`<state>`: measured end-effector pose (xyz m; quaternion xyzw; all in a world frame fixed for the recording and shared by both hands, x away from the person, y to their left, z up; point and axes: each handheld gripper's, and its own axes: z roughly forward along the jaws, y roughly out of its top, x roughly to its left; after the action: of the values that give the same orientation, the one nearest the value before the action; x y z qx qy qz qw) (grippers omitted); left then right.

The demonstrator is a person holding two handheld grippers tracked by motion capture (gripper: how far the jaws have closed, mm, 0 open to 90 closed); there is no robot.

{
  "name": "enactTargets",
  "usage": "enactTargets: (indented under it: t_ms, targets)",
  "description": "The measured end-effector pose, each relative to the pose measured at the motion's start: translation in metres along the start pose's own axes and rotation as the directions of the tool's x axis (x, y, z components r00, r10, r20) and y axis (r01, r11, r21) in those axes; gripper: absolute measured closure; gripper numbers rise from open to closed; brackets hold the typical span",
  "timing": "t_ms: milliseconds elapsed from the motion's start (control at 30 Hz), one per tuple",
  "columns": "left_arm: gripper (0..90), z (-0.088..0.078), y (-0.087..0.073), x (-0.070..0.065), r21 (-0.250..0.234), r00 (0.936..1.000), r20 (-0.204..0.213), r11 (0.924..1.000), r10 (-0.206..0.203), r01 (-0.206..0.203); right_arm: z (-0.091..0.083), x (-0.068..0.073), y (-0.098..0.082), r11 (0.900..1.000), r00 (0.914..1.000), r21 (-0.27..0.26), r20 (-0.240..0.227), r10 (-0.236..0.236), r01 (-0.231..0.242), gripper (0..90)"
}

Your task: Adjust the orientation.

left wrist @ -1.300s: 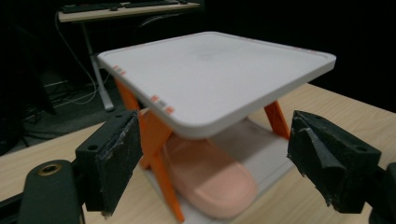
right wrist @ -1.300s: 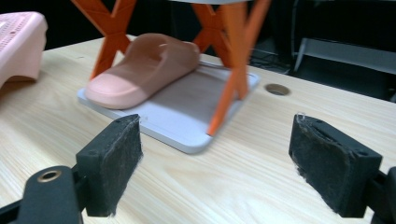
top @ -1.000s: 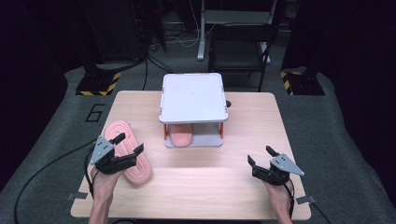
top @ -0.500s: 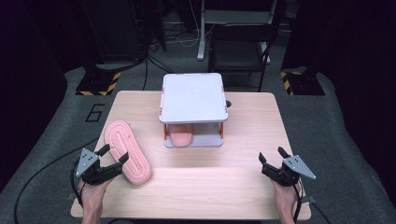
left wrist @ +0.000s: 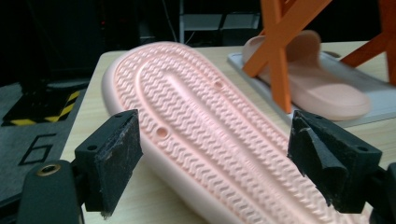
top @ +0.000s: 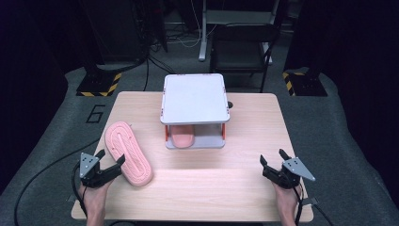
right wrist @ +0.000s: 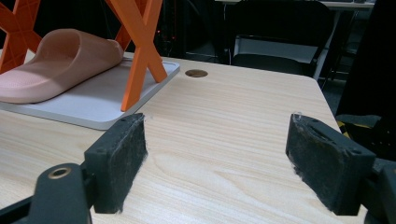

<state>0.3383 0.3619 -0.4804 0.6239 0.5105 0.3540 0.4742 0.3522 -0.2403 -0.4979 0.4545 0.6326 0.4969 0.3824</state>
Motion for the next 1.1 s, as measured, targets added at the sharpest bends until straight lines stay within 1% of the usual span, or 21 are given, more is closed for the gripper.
enactTargets:
  t_ms: [67, 133, 267, 367, 400, 500, 533, 600, 667, 733, 833, 900, 1000, 1033, 1100]
  targets:
    - [17.2, 0.001, -0.002, 0.002, 0.015, 1.0000, -0.006, 0.9999, -0.004, 0.004, 0.000, 0.001, 0.000, 1.000, 1.0000, 0.001, 0.003, 0.009, -0.009, 20.0]
    - [17.2, 0.002, -0.003, 0.004, 0.018, 0.9998, -0.016, 0.9998, -0.008, 0.009, 0.000, 0.000, 0.000, 1.000, 1.0000, -0.002, 0.003, -0.002, 0.002, 20.0]
    - [17.2, 0.001, -0.004, 0.008, 0.003, 0.9989, -0.029, 0.9993, -0.038, 0.038, -0.001, 0.000, 0.000, 1.000, 0.9999, 0.003, -0.001, -0.011, 0.011, 20.2]
    - [18.3, 0.000, -0.006, 0.011, 0.002, 0.9981, -0.028, 0.9985, -0.055, 0.056, -0.002, -0.001, 0.000, 1.000, 1.0000, -0.002, -0.003, -0.002, 0.002, 20.4]
    - [19.1, 0.000, -0.006, 0.011, 0.002, 0.9981, -0.028, 0.9985, -0.055, 0.056, -0.002, -0.001, 0.000, 1.000, 1.0000, 0.001, -0.002, 0.000, 0.000, 20.5]
    - [20.6, 0.002, -0.010, 0.013, 0.011, 0.9965, -0.024, 0.9967, -0.080, 0.081, -0.002, -0.001, 0.000, 1.000, 1.0000, -0.003, 0.000, -0.002, 0.002, 20.7]
    - [22.1, 0.003, -0.011, 0.014, 0.009, 0.9963, -0.016, 0.9963, -0.085, 0.085, -0.002, -0.001, 0.000, 1.000, 1.0000, 0.005, -0.003, -0.008, 0.008, 20.8]
    - [22.6, 0.005, -0.013, 0.014, 0.025, 0.9958, -0.008, 0.9955, -0.091, 0.091, -0.001, 0.001, 0.000, 1.000, 1.0000, 0.002, 0.000, -0.010, 0.010, 20.9]
    - [23.2, 0.007, -0.015, 0.014, 0.043, 0.9959, -0.009, 0.9949, -0.091, 0.091, -0.001, 0.001, 0.000, 1.000, 0.9998, 0.008, -0.006, -0.018, 0.018, 21.0]
    - [23.3, 0.009, -0.017, 0.014, 0.054, 0.9947, -0.015, 0.9933, -0.102, 0.102, -0.001, 0.002, 0.000, 1.000, 0.9997, 0.010, -0.006, -0.021, 0.022, 21.1]
    - [24.1, 0.012, -0.019, 0.014, 0.076, 0.9938, -0.008, 0.9909, -0.111, 0.111, -0.001, 0.003, 0.000, 1.000, 0.9997, 0.006, -0.002, -0.023, 0.023, 21.2]
    - [25.3, 0.015, -0.020, 0.013, 0.082, 0.9938, 0.005, 0.9906, -0.111, 0.110, -0.001, 0.003, 0.000, 1.000, 0.9997, 0.007, -0.003, -0.022, 0.023, 21.3]
    - [26.9, 0.019, -0.018, 0.008, 0.082, 0.9945, 0.032, 0.9919, -0.100, 0.097, -0.001, 0.003, 0.000, 1.000, 0.9997, 0.008, -0.001, -0.025, 0.025, 21.4]
    - [26.0, 0.020, -0.017, 0.005, 0.080, 0.9957, 0.033, 0.9933, -0.086, 0.084, -0.001, 0.003, 0.000, 1.000, 0.9997, 0.009, 0.000, -0.026, 0.026, 21.5]
    - [26.1, 0.021, -0.015, 0.002, 0.067, 0.9947, 0.054, 0.9943, -0.087, 0.084, -0.001, 0.003, 0.000, 1.000, 0.9997, 0.009, 0.002, -0.024, 0.024, 21.5]
